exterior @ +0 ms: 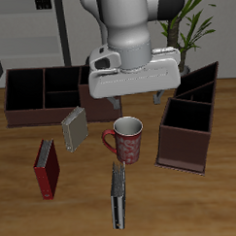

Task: Place the striped book into the back desk caddy's left compartment and place the red book into the back desk caddy's left compartment and place the yellow book into the left desk caddy's right compartment

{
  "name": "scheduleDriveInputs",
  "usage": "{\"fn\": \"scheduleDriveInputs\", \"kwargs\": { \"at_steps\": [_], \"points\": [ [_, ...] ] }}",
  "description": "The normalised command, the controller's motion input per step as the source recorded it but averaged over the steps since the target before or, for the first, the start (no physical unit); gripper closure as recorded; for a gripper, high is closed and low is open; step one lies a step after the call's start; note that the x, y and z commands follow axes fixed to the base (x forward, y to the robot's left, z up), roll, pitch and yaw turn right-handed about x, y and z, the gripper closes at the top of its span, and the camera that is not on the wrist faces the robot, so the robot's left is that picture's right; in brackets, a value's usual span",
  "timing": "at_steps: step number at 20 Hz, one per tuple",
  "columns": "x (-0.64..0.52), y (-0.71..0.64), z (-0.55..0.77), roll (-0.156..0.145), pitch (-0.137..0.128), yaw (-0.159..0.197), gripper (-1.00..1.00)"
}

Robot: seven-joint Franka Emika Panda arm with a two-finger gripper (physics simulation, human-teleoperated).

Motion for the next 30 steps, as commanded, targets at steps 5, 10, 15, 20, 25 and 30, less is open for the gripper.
{"fn": "scheduleDriveInputs", "kwargs": {
  "at_steps": [5,10,15,20,25,30],
  "points": [
    [0.37,-0.25,-0.09,0.056,-0.002,-0.017,-1.00],
    [0.35,-0.31,-0.09,-0.001,-0.024,-0.007,-1.00],
    [0.33,-0.17,-0.17,-0.101,-0.056,-0.056,-1.00],
    [0.23,0.03,-0.36,-0.112,-0.002,-0.025,-1.00],
    [0.06,0.22,-0.28,-0.010,-0.009,-0.003,-1.00],
    [0.03,0.13,-0.27,0.024,0.010,-0.047,-1.00]
  ]
}}
